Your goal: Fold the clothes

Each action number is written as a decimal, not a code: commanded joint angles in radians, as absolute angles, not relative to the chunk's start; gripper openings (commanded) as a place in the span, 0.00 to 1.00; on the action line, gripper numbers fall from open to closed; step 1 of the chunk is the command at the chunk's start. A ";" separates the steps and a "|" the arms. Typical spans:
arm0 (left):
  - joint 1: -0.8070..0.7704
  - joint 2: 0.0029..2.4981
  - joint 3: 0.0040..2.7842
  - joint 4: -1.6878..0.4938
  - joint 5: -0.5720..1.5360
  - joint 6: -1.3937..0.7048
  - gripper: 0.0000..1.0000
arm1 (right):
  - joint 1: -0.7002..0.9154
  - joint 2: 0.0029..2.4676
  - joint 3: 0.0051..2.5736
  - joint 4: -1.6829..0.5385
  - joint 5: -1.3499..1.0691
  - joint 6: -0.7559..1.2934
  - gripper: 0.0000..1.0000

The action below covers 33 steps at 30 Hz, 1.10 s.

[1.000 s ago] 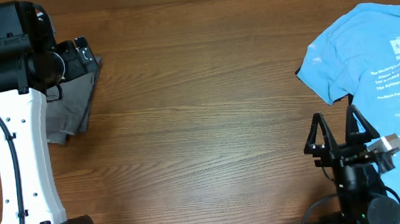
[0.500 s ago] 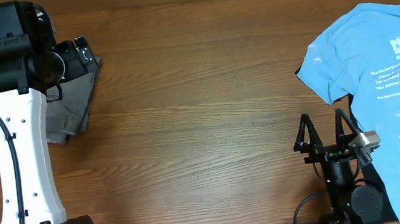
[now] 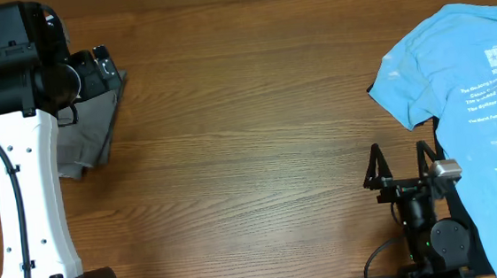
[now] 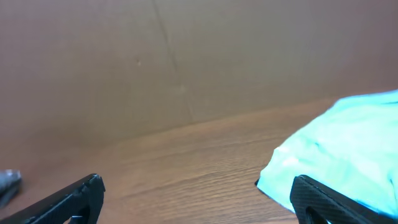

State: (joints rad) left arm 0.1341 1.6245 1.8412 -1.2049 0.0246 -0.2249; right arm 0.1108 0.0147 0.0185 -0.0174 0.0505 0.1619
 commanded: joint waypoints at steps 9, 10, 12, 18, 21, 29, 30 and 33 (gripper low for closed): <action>0.130 1.629 1.848 -1.204 0.019 -0.206 1.00 | 0.107 0.003 0.007 -0.084 -0.013 -0.152 1.00; 0.130 1.629 1.848 -1.204 0.019 -0.205 1.00 | 0.107 0.003 0.007 -0.084 -0.013 -0.164 1.00; 0.130 1.629 1.848 -1.204 0.019 -0.205 1.00 | 0.107 0.003 0.007 -0.084 -0.013 -0.194 1.00; 0.130 1.629 1.848 -1.204 0.019 -0.205 1.00 | 0.107 0.003 0.007 -0.084 -0.013 -0.209 1.00; 0.130 1.629 1.848 -1.204 0.019 -0.206 1.00 | 0.107 0.003 0.007 -0.084 -0.009 -0.206 1.00; 0.130 1.629 1.848 -1.204 0.019 -0.206 1.00 | 0.107 0.003 0.007 -0.081 0.029 -0.069 1.00; 0.130 1.629 1.848 -1.204 0.019 -0.205 1.00 | 0.107 0.003 0.007 -0.081 0.034 -0.048 1.00; 0.130 1.629 1.848 -1.204 0.019 -0.206 1.00 | 0.107 0.003 0.007 -0.081 0.040 0.007 1.00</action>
